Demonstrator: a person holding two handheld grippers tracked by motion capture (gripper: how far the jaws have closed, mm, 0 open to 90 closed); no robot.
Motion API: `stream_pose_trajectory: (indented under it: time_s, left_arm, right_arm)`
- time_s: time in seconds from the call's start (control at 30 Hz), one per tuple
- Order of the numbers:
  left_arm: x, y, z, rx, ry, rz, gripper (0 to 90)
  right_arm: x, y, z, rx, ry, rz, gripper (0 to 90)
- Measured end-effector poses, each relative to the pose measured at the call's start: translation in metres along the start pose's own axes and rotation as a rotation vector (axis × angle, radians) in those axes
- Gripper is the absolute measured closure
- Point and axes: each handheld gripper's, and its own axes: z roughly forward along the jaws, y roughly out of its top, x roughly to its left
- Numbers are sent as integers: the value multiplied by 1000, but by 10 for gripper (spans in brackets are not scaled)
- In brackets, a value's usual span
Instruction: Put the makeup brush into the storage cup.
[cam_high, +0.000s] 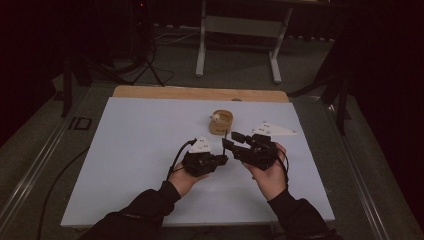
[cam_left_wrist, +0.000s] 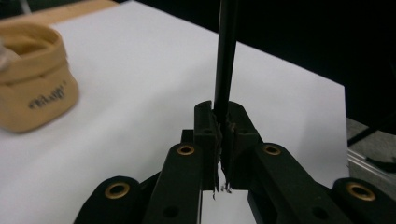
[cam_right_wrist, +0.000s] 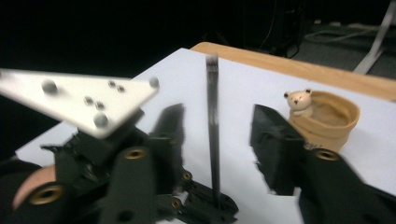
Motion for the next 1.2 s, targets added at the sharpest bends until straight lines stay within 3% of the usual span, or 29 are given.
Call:
stream_pose_trajectory:
  time_s: [0.13, 0.43, 0.47, 0.63, 0.73, 0.83, 0.97, 1.2]
  left_arm:
    - [-2, -3, 3, 26, -11, 15, 850]
    - [-4, -5, 7, 30, -25, 4, 850]
    - [-4, -5, 7, 34, -29, 5, 850]
    - [-4, -5, 9, 46, -13, 1, 849]
    - [-3, -3, 11, 60, -38, -30, 847]
    - [-3, -1, 9, 53, -35, -23, 842]
    - [-1, 1, 6, 35, -19, -25, 712]
    - [0, 3, -3, 30, -23, -29, 575]
  right_arm:
    - [0, 0, 2, 11, -2, 24, 645]
    - [0, 1, 4, 24, -17, 43, 781]
    - [0, 1, 4, 32, -20, 38, 840]
    - [3, 0, 4, 43, -51, -1, 852]
    - [3, 0, 6, 48, -60, -19, 855]
    - [3, 0, 6, 49, -59, -26, 855]
    - [3, 5, 2, 22, -52, -48, 856]
    - [3, 12, -4, -2, -48, -67, 856]
